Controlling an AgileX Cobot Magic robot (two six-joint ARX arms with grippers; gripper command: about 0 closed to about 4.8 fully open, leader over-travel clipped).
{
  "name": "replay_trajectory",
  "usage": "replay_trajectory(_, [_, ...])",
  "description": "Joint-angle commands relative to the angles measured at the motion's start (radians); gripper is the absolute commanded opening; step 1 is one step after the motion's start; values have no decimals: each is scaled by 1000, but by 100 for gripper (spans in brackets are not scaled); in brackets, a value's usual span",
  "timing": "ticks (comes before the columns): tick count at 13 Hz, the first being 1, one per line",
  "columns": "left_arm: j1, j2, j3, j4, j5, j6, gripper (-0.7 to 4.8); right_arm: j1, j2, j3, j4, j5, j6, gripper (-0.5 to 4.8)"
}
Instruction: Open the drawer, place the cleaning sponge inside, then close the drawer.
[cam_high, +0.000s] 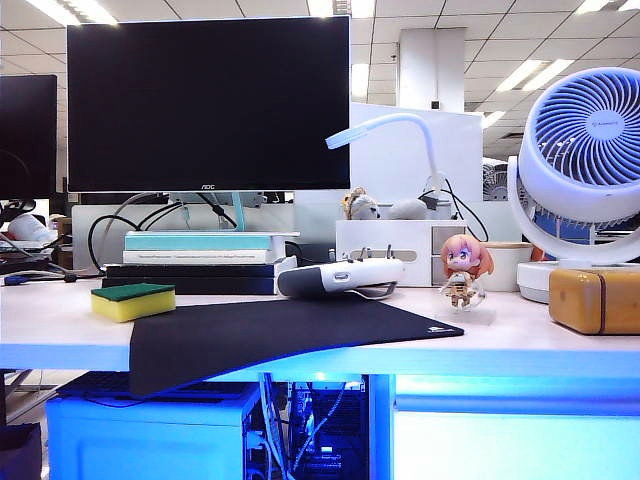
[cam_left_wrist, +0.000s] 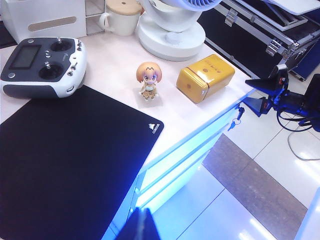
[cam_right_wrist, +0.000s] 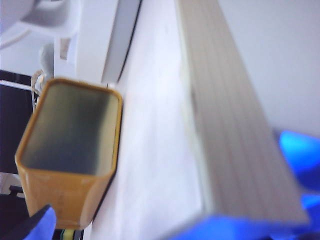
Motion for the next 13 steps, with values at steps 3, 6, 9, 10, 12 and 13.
replay_trajectory(3, [0,-2,6,6,0,0,-6,1,7,-29,-21,14,7,479])
replay_trajectory(6, [0,-2,6,6,0,0,-6,2,62,16,14,-5,33,479])
replay_trajectory(9, [0,-2,6,6,0,0,-6,2,51,10,18,-50,62,479])
replay_trajectory(10, [0,-2,6,5,0,0,-6,1,41,4,18,-50,61,479])
replay_trajectory(12, [0,-2,6,6,0,0,-6,1,2,1,18,-19,61,479])
replay_trajectory(13, [0,-2,6,6,0,0,-6,1,-1,2,18,-3,62,479])
